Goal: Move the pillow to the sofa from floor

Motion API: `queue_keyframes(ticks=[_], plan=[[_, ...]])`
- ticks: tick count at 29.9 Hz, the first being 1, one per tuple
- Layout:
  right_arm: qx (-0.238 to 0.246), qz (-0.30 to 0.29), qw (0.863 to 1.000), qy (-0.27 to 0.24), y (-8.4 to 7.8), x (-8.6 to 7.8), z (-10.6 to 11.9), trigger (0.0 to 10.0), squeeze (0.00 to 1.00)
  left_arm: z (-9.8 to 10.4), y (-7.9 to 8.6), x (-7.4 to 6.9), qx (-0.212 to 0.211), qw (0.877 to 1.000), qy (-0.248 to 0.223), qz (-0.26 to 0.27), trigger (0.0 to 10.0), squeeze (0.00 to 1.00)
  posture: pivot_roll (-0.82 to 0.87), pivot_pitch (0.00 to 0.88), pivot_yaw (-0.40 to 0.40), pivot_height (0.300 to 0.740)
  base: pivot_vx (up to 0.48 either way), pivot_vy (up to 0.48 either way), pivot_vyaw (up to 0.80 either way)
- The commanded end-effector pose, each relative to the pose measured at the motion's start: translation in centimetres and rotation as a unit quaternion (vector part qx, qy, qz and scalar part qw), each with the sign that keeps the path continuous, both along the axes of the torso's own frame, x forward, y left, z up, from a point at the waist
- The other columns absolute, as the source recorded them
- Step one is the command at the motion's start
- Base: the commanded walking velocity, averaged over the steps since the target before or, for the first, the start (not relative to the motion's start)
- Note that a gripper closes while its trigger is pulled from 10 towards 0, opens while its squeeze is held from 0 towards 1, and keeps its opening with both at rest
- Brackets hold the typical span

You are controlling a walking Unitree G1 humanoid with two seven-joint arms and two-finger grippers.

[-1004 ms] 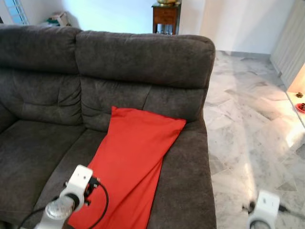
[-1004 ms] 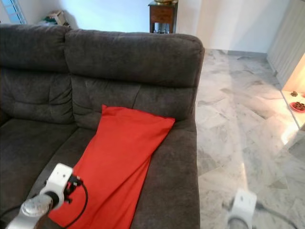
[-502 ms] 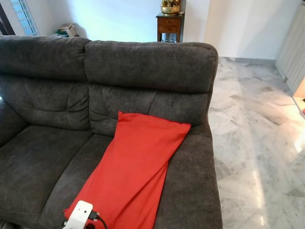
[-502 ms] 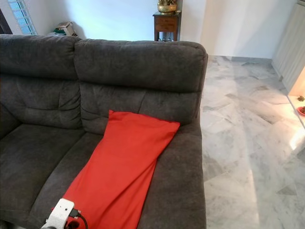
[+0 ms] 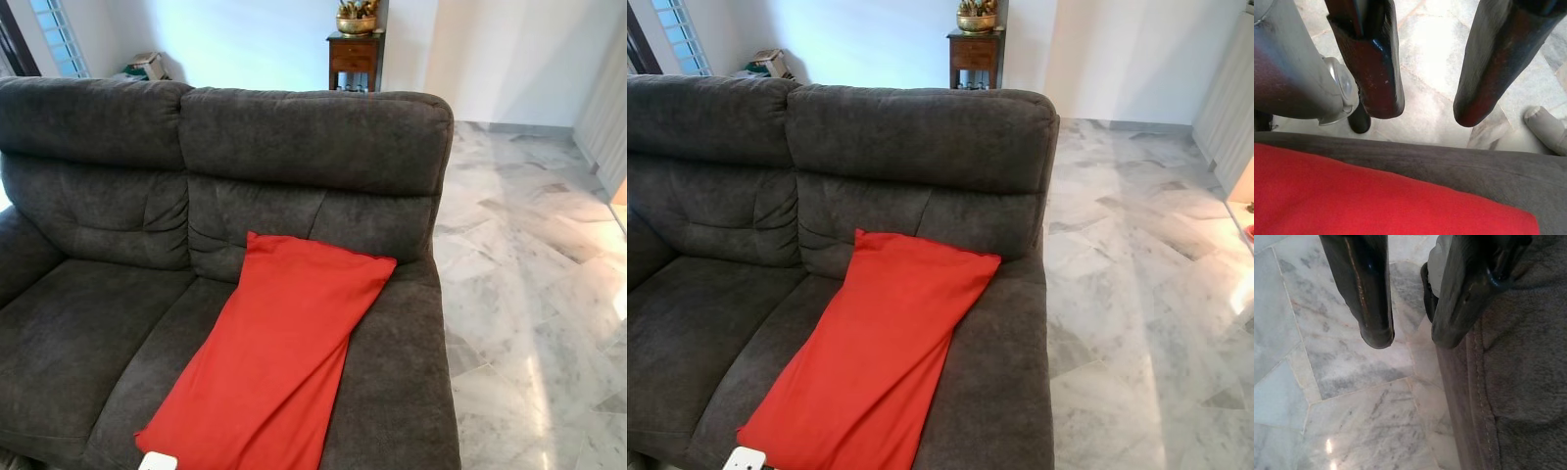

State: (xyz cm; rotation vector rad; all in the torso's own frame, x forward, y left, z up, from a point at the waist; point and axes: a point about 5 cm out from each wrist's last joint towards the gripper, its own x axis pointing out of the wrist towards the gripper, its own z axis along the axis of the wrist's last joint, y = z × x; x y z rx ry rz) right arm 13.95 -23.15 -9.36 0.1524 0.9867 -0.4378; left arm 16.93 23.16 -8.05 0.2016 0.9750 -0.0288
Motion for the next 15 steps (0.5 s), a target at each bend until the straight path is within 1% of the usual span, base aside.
queue_keyframes(ticks=[1, 9, 12, 15], plan=[[0.008, 0.002, 1.000, 0.000, 0.5, 0.0, -0.1, 10.0, 0.00, -0.2, 0.2, -0.6, -0.003, 1.000, 0.007, 0.011, 10.0, 0.00, 0.02, 0.000, 0.057, 0.740, 0.000, 0.000, 0.00], [0.015, 0.010, 1.000, -0.004, 0.7, 0.1, -0.1, 10.0, 0.00, -0.5, -0.2, -1.0, -0.005, 1.000, 0.013, 0.010, 10.0, 0.00, 0.02, 0.000, 0.049, 0.740, 0.000, 0.000, 0.00], [0.015, 0.015, 1.000, -0.004, 0.8, 0.1, -0.1, 10.0, 0.00, -0.7, 0.2, -1.6, -0.003, 1.000, 0.023, 0.015, 10.0, 0.00, 0.02, 0.000, 0.047, 0.740, 0.000, 0.000, 0.00], [0.015, 0.015, 1.000, -0.005, 0.8, 0.2, -0.1, 10.0, 0.00, -0.7, 0.2, -1.7, -0.003, 1.000, 0.025, 0.016, 10.0, 0.00, 0.02, 0.000, 0.046, 0.740, 0.000, 0.000, 0.00]])
